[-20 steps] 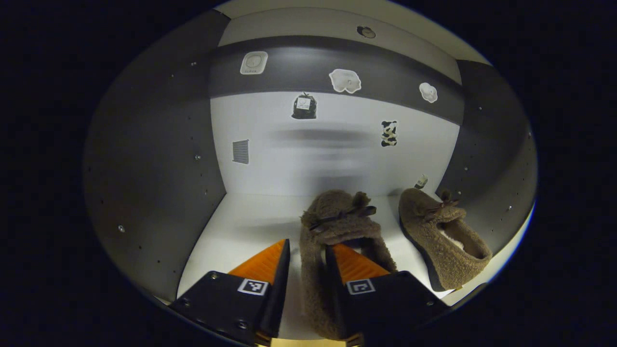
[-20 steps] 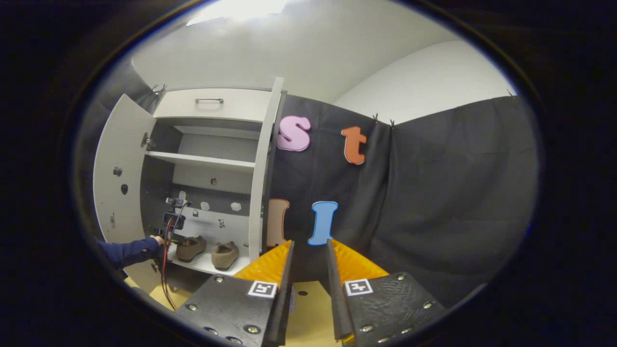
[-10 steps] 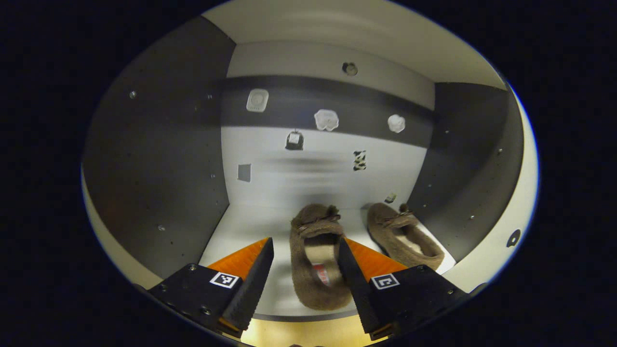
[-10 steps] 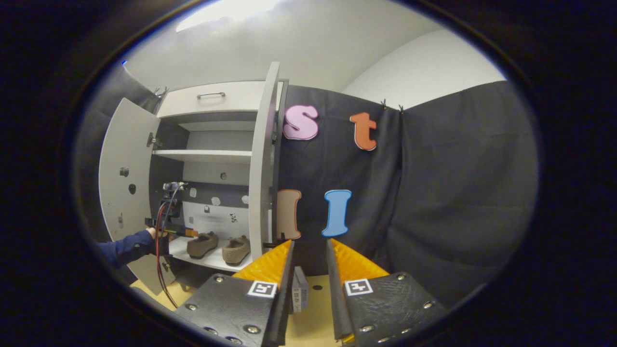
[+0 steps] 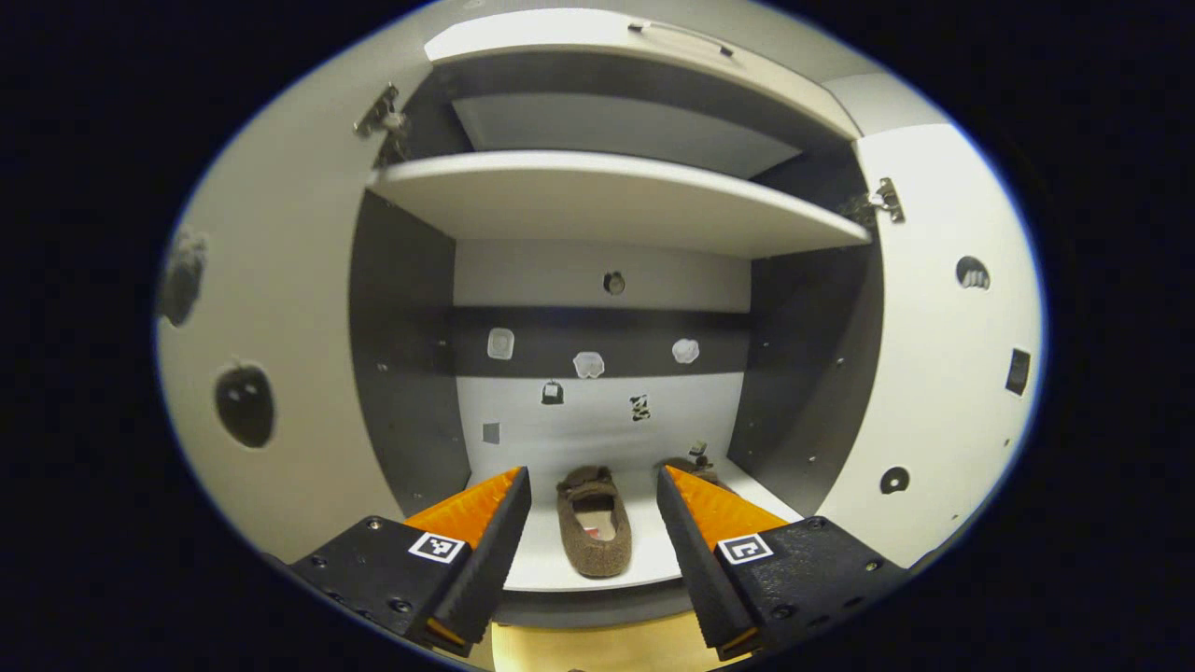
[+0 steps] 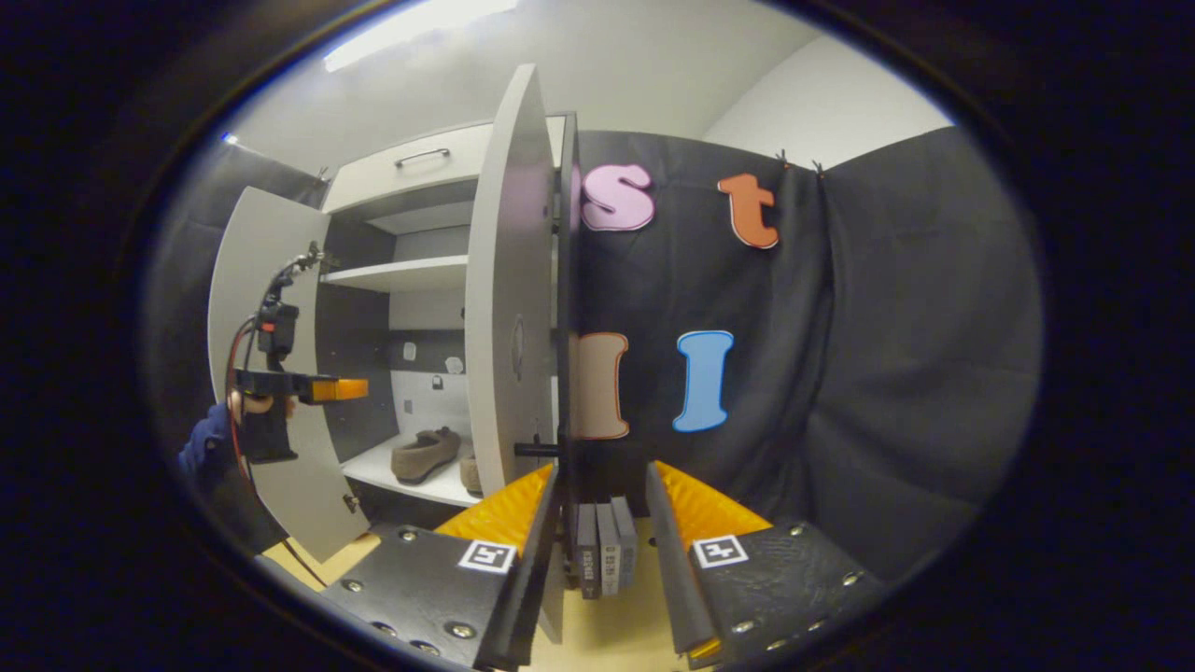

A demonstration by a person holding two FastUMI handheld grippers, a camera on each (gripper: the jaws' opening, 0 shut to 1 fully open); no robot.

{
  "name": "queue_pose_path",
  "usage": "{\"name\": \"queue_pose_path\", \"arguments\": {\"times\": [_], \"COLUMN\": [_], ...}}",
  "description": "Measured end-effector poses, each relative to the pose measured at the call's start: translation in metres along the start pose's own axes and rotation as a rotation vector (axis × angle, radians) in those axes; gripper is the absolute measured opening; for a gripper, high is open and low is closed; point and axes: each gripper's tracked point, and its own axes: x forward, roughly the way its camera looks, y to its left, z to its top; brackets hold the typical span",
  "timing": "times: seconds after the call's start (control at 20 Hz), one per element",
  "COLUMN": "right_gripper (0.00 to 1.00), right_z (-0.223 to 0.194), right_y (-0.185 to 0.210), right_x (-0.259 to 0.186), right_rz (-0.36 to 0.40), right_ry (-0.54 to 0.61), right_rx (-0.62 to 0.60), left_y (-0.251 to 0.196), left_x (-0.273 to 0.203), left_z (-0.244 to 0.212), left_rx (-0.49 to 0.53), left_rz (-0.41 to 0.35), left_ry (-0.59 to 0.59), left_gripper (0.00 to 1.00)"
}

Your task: Grab one shoe with the right hand and put it into the shoe cabinet, grab the other shoe with the left hand and put it into the shoe cabinet; then close the right door with the right hand and the left door with the left hand.

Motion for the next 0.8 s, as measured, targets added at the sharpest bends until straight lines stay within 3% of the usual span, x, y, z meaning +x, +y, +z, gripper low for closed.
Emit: {"name": "queue_pose_path", "arguments": {"times": [0.1, 0.7, 0.8], "right_gripper": [0.57, 0.56, 0.53], "right_z": [-0.005, -0.016, -0.016], "right_y": [0.008, 0.035, 0.046], "right_x": [0.009, 0.026, 0.027], "right_rz": [0.041, 0.182, 0.218], "right_ry": [0.014, 0.056, 0.058], "right_rx": [-0.001, -0.009, -0.007], "left_y": [-0.001, 0.006, 0.009], "left_x": [-0.022, -0.14, -0.151], "left_z": [0.01, 0.051, 0.056], "left_rx": [-0.006, 0.051, 0.048], "left_rz": [0.002, 0.059, 0.07], "left_ry": [-0.02, -0.104, -0.117], "left_gripper": [0.83, 0.83, 0.78]}}
